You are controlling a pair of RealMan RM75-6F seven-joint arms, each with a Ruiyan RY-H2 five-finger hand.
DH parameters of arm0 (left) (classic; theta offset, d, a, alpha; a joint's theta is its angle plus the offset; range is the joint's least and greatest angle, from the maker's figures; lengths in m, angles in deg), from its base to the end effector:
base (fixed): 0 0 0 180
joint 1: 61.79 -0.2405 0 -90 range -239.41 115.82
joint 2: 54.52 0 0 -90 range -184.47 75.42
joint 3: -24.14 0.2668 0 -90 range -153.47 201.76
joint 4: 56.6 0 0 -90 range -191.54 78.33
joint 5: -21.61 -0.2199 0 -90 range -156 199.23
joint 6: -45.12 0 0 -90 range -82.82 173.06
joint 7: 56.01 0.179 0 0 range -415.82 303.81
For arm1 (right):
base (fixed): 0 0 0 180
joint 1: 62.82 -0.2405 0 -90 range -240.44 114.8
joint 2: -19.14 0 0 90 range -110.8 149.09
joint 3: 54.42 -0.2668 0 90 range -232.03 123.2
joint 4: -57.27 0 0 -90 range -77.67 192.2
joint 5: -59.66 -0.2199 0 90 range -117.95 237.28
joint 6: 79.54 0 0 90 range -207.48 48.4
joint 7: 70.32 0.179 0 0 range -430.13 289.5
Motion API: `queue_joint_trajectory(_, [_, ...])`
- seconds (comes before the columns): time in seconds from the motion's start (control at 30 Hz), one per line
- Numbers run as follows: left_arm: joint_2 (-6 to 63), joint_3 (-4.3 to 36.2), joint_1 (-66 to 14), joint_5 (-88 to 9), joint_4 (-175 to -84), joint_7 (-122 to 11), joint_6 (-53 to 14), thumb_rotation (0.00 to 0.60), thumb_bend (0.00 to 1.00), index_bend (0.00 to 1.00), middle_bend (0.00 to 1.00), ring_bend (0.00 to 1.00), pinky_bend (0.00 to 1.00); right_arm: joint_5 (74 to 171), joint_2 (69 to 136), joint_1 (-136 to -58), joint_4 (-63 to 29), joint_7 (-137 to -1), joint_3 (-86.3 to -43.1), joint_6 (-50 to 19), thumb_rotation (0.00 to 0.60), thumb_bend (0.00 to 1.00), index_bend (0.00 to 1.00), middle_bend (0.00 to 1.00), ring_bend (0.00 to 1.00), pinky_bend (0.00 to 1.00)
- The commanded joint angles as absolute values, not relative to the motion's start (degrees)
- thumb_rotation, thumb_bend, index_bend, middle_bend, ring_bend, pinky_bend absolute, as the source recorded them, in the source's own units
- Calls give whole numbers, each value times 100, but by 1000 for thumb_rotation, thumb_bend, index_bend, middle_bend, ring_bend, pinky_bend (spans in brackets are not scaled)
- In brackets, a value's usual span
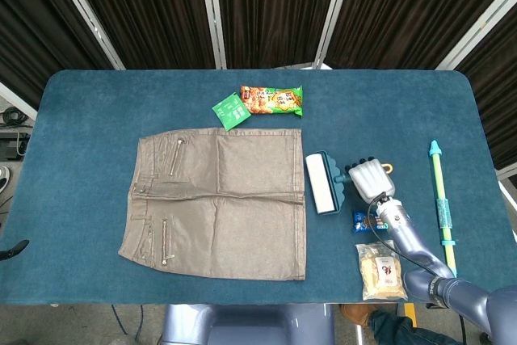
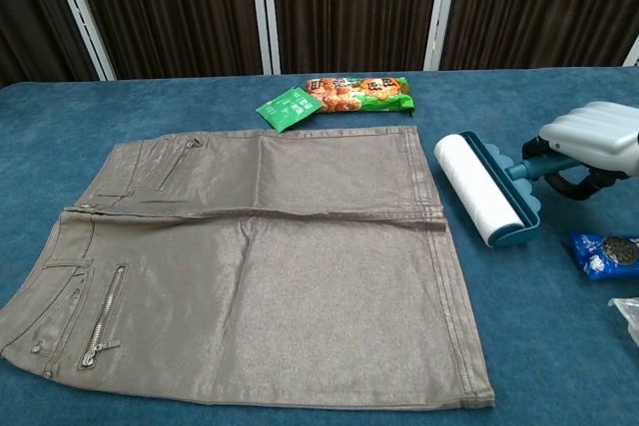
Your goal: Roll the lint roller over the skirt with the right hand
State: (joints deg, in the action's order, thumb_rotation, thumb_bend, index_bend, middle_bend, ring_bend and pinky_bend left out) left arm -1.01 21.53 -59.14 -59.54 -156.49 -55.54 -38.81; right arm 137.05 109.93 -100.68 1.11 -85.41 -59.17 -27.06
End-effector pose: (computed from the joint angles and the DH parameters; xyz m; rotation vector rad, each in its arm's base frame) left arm -0.3320 0.2022 0.2045 -1.3228 -0.9268 -0.7811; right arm -0.2751 -0.4156 -0.0096 1.8821 -0.5861 0.5658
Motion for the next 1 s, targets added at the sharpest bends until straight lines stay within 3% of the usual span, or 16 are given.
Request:
queue_joint_trajectory(0.03, [-109, 2156, -5916, -5960, -15658, -5566, -3881, 600, 0, 0, 0, 0, 0, 13860, 10863, -10087, 16, -8378, -5931, -2545, 600, 822, 486, 533, 415, 447])
queue_joint_trajectory(0.3, [-155, 2159, -5917, -6008, -15697, -5642, -3899, 600, 0, 0, 0, 0, 0, 14387, 10281, -10379, -984, -8363, -6044, -2265, 600, 865, 486, 534, 415, 447])
queue_joint_trajectory(0.57, [-160, 2171, -5902, -6023, -15693, -5647, -3867, 600, 0, 0, 0, 0, 0, 14453, 9834, -10783, -2459, -9446, -6185, -2598, 600, 888, 486, 534, 415, 447])
queue_joint_trajectory(0.73, [-164, 2173, -5893, -5994, -15651, -5693, -3826, 600, 0, 0, 0, 0, 0, 14115, 9888, -11028, -3259, -10418, -6240, -2973, 600, 892, 486, 534, 415, 448])
queue_joint_trajectory(1.0, [-190, 2176, -5899, -5979, -15601, -5796, -3809, 600, 0, 0, 0, 0, 0, 13310, 10378, -11258, -3703, -11757, -6134, -3226, 600, 900, 485, 534, 417, 454])
